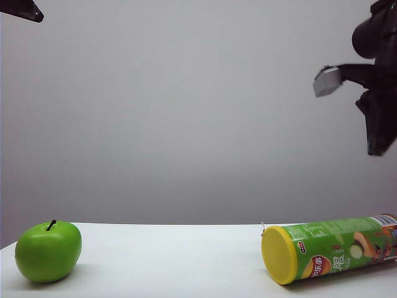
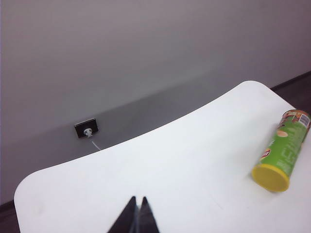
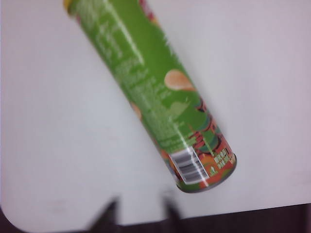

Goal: Pick up the green bucket of chips from the desk, place it near the apple, and finally stand it up.

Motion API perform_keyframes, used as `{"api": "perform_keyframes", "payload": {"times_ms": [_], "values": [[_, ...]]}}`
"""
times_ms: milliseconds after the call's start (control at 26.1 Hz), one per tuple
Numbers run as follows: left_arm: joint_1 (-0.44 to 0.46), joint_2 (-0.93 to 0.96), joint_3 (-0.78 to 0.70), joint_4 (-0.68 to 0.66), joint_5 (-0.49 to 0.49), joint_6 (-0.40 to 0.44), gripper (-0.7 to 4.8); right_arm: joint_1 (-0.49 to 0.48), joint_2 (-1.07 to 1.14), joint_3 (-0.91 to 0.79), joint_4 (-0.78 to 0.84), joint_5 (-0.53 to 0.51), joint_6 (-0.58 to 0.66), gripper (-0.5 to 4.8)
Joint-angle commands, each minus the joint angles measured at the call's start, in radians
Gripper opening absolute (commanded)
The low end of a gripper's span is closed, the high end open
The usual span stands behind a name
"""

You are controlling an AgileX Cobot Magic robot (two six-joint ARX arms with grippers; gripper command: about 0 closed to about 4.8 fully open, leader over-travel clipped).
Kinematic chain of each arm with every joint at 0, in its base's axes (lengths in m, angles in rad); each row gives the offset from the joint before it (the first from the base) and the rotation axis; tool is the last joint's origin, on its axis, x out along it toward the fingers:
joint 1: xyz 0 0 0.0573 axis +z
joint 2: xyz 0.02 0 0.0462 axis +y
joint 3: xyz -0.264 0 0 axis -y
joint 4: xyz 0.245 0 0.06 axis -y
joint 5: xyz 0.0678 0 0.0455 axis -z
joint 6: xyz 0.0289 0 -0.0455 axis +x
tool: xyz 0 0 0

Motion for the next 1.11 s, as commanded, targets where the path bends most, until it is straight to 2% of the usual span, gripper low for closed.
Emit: {"api": "perform_keyframes", "payload": {"times_ms": [38,191,230,268,306,383,459,536,613,804,1110], "values": [[0.001,0.011,0.002,0.029,0.006,0.01,-0.05,0.012,-0.004,0.005,0.002,0.019,-0.155,3.03],[0.001,0.037,0.002,0.054,0.007,0.01,-0.05,0.033,-0.002,0.004,0.075,0.017,-0.191,3.22],[0.001,0.056,0.002,0.063,0.007,0.01,-0.05,0.048,0.004,0.004,0.109,0.001,-0.21,4.02],[0.001,0.063,0.002,0.064,0.007,0.01,-0.05,0.059,0.008,0.004,0.124,-0.007,-0.209,4.59],[0.001,0.082,0.002,0.068,0.015,0.01,-0.05,0.084,0.019,0.004,0.153,-0.01,-0.196,4.79],[0.001,0.097,0.002,0.069,0.028,0.011,-0.05,0.115,0.04,0.003,0.18,-0.011,-0.13,4.79],[0.001,0.109,0.002,0.07,0.06,0.019,-0.05,0.142,0.063,0.003,0.196,-0.013,-0.011,4.79],[0.001,0.113,0.002,0.072,0.086,0.053,-0.05,0.175,0.1,0.001,0.197,-0.01,0.064,4.79],[0.001,0.112,0.002,0.072,0.092,0.059,-0.05,0.205,0.125,-0.002,0.176,0.018,0.06,4.79],[0.001,0.112,0.002,0.072,0.124,0.059,-0.05,0.212,0.161,-0.004,0.147,0.042,0.061,4.79],[0.001,0.113,0.002,0.085,0.145,0.062,-0.05,0.232,0.216,-0.066,0.205,0.061,0.052,4.79]]}}
